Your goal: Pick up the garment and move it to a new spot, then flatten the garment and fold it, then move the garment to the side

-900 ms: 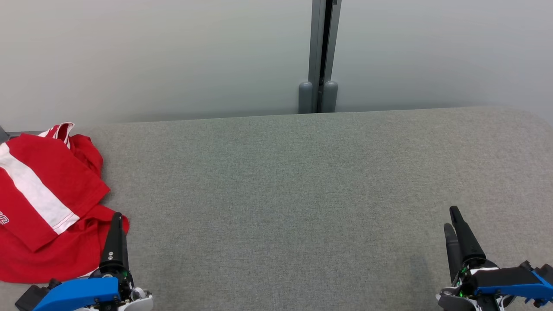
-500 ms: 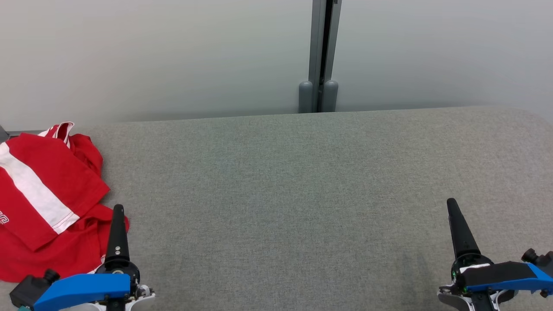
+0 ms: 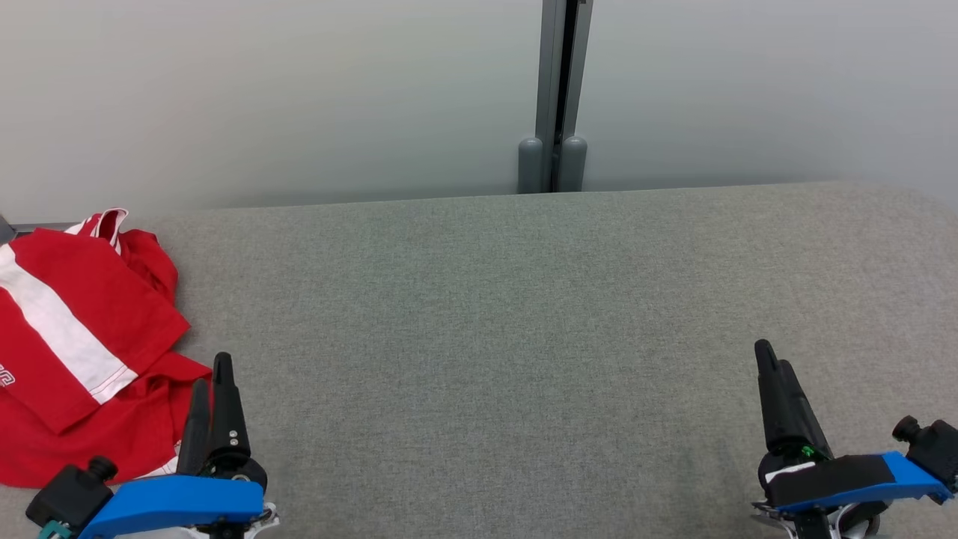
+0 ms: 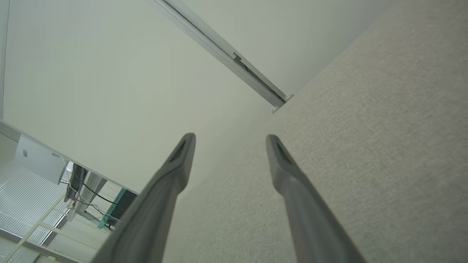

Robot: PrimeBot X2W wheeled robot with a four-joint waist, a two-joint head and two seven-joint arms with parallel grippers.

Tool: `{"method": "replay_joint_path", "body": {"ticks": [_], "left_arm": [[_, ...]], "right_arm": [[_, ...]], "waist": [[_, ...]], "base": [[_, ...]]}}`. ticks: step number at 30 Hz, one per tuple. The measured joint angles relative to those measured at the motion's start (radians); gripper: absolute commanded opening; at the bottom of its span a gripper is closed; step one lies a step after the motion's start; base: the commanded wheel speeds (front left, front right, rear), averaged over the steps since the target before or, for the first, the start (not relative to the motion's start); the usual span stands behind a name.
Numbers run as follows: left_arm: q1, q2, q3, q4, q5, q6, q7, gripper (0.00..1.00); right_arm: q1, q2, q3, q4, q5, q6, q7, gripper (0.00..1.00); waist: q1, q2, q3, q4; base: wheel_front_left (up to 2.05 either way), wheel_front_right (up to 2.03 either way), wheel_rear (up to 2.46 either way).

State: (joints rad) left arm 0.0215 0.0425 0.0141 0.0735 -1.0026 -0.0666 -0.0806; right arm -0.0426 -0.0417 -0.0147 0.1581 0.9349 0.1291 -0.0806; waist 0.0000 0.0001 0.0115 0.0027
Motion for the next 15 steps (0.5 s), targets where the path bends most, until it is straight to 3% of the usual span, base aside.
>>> {"method": "replay_joint_path", "body": {"ticks": [15], "left_arm": [[0.035,0.001,-0.039,0.014,0.27,0.017,-0.045,1.0]], "right_arm": [[0.004,-0.001,0.031,-0.001,-0.235,0.0,-0.045,1.0]], "waist": [[0.0,0.0,0.001,0.001]], "base": [[0.0,0.0,0.0]]}}
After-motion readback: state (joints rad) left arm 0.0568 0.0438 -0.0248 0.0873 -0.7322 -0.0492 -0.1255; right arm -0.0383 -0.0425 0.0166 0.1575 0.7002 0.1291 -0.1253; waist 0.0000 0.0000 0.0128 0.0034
